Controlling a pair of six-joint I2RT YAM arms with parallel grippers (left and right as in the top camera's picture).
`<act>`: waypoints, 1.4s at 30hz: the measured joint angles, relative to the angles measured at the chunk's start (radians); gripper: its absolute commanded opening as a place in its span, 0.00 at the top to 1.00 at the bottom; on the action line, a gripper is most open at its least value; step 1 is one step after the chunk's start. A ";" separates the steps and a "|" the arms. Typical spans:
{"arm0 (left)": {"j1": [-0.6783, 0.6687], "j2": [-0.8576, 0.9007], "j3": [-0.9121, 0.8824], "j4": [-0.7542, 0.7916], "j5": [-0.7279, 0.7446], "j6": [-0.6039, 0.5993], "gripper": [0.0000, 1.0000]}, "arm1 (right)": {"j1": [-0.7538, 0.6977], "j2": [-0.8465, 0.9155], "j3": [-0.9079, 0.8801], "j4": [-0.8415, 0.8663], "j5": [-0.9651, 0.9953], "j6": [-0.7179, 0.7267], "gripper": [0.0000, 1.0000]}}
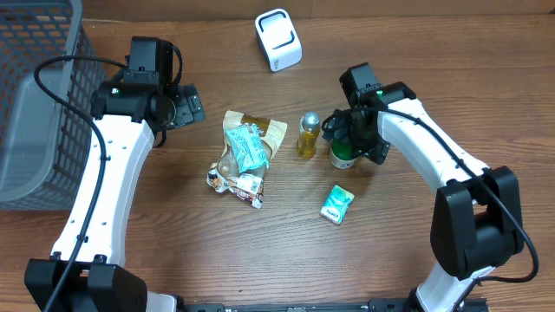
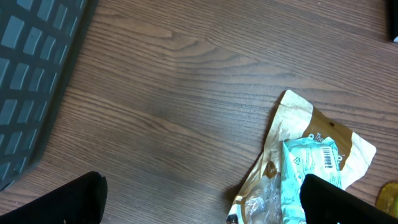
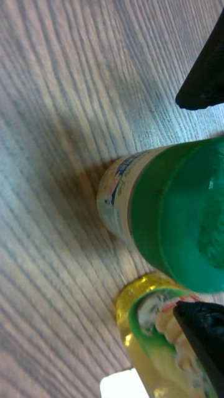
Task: Scan the item barcode
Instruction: 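Lower the right gripper around the jar and close on it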
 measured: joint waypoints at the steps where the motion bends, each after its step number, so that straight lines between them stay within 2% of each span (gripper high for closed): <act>1: 0.000 0.000 0.000 0.000 0.000 0.000 0.00 | 0.000 0.000 -0.008 0.004 0.001 0.002 0.18; 9: 0.000 0.000 0.000 0.000 0.000 0.000 0.01 | 0.000 0.000 -0.020 0.002 0.018 0.000 0.33; 16: 0.000 0.000 0.000 0.000 0.000 0.000 0.00 | 0.000 0.000 -0.020 -0.026 0.140 -0.030 0.35; 19: 0.000 0.000 0.000 0.000 0.000 0.000 0.00 | 0.000 0.000 -0.020 -0.026 0.177 -0.074 0.43; 21: 0.000 0.000 0.000 0.000 0.000 0.000 0.00 | 0.000 0.000 -0.020 -0.027 0.191 -0.103 0.44; 23: 0.000 0.000 0.000 0.000 0.000 0.000 0.01 | 0.000 0.000 -0.020 -0.032 0.205 -0.127 0.42; 25: 0.000 0.000 0.000 0.000 0.000 0.000 0.00 | -0.003 0.000 -0.020 -0.040 0.209 -0.139 0.33; 26: 0.000 0.000 0.000 0.000 0.000 0.000 0.00 | -0.006 0.000 -0.020 -0.042 0.206 -0.144 0.25; 27: 0.000 0.000 0.000 0.000 0.000 0.000 0.00 | -0.013 0.000 -0.020 -0.045 0.200 -0.150 0.05; 28: 0.000 0.000 0.000 0.000 0.000 0.000 0.00 | -0.022 0.000 -0.020 -0.051 0.191 -0.157 0.01; 37: 0.000 0.000 0.000 0.000 0.000 0.000 0.01 | -0.113 0.000 0.058 -0.165 0.066 -0.420 0.00; 42: 0.000 0.000 0.000 0.000 0.000 0.000 0.01 | -0.124 0.000 0.071 -0.150 0.023 -0.490 0.00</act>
